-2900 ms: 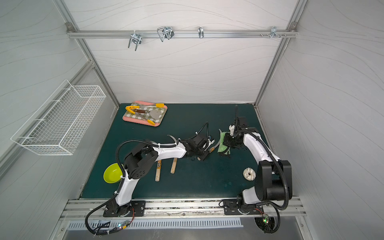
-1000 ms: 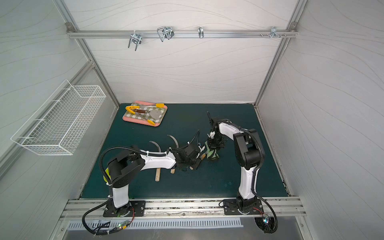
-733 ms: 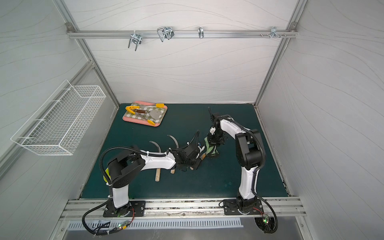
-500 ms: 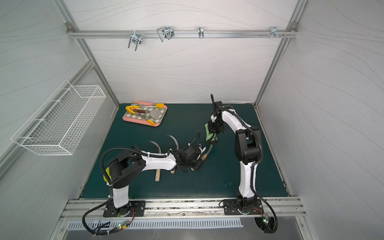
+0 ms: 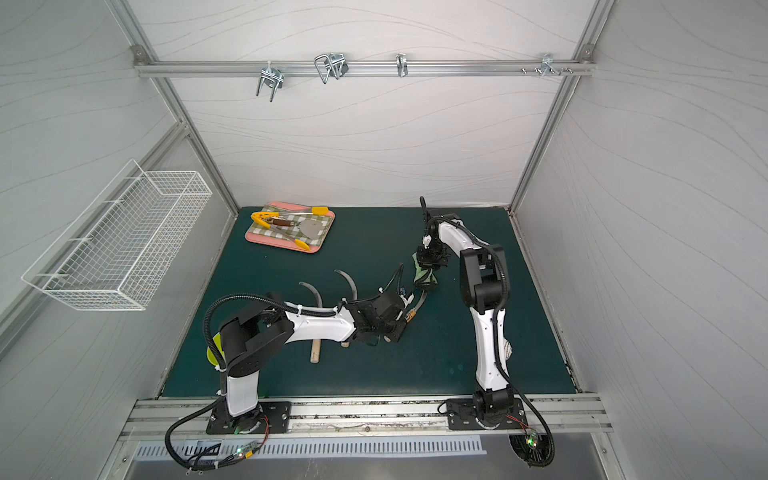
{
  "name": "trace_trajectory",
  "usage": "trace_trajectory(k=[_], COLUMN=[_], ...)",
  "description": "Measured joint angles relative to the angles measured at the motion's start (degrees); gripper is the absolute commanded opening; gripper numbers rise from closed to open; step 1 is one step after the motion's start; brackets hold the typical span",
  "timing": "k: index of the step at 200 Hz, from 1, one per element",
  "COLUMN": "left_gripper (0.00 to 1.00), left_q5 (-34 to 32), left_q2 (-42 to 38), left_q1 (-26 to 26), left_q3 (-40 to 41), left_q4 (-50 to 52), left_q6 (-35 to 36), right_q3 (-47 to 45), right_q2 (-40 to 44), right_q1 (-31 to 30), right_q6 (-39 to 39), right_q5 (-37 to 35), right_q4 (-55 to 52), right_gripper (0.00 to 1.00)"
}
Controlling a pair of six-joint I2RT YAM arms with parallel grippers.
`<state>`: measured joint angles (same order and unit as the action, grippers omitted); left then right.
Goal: Wipe small sickles with rags
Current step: Wipe the small sickle at the center of the board.
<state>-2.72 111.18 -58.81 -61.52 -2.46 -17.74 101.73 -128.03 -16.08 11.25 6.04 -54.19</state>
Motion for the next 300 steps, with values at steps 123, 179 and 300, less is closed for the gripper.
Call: trace_trajectory(k=[123,179,300], left_gripper=[0.0,0.0,0.0], left_q5=[-1.2,-1.29,-1.16], left_q2=[0.0,0.0,-0.02], left_q1=[-0.26,-0.28,-0.63], left_q3=[-0.07,0.11,0.39], left_q4=[-0.02,-0.26,-0.83], left_q6=[-0.63,-1.25,-1.62], right_q3=[-28.02,-31.5,-1.27], right_q2=[18.1,21.84,4.17], right_q1=[-2.23,-2.84,2.08], right_q6=[4.26,5.38,2.54], right_q5=[1.81,5.29,1.53], right_q4=[12.37,10.62,0.13], right_gripper=[0.15,0.14,0.13])
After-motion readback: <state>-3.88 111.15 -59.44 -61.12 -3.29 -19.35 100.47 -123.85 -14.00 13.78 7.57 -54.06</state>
